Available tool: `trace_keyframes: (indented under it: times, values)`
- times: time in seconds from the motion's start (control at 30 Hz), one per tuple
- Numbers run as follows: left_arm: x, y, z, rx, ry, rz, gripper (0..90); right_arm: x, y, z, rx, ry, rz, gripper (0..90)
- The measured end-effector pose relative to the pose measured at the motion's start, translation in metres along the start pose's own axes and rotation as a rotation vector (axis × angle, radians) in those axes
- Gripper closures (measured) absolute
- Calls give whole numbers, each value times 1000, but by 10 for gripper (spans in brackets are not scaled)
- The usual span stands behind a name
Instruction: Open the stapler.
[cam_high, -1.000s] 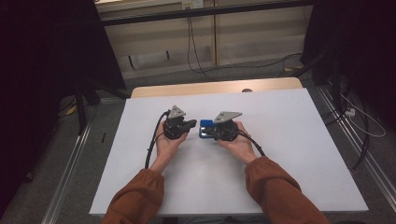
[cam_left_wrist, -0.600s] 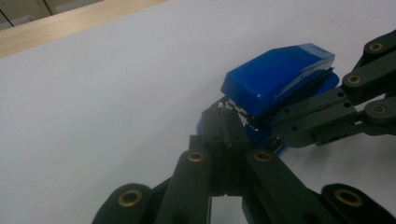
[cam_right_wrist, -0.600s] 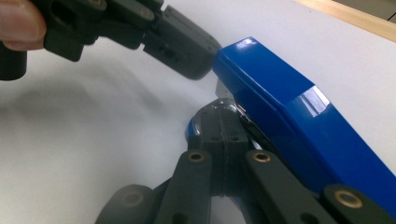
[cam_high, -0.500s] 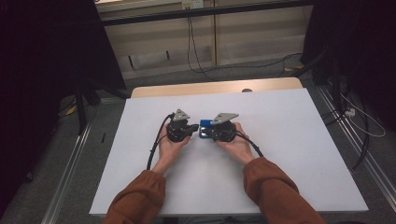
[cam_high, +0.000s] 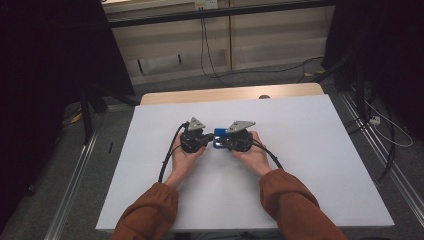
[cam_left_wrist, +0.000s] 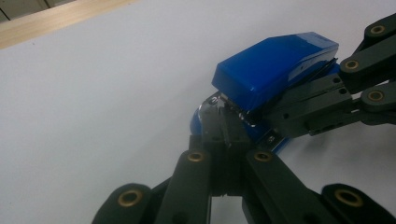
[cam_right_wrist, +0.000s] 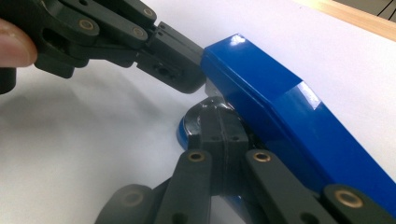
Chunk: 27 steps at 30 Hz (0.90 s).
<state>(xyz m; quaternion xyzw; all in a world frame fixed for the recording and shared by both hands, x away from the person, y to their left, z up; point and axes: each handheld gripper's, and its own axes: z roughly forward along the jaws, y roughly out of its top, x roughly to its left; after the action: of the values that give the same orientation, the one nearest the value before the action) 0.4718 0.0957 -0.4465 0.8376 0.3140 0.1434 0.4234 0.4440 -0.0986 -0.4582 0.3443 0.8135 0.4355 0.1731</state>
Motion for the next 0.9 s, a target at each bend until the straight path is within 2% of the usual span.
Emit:
trace_keyframes:
  times: [0.47,0.9]
  values:
    - [-1,2,-2,-13,7,12,900,1,-2,0,-15,-5,-2,900]
    - [-1,4,-4,-32,-6,-19,900,2,-2,0,-14,-16,-4,900]
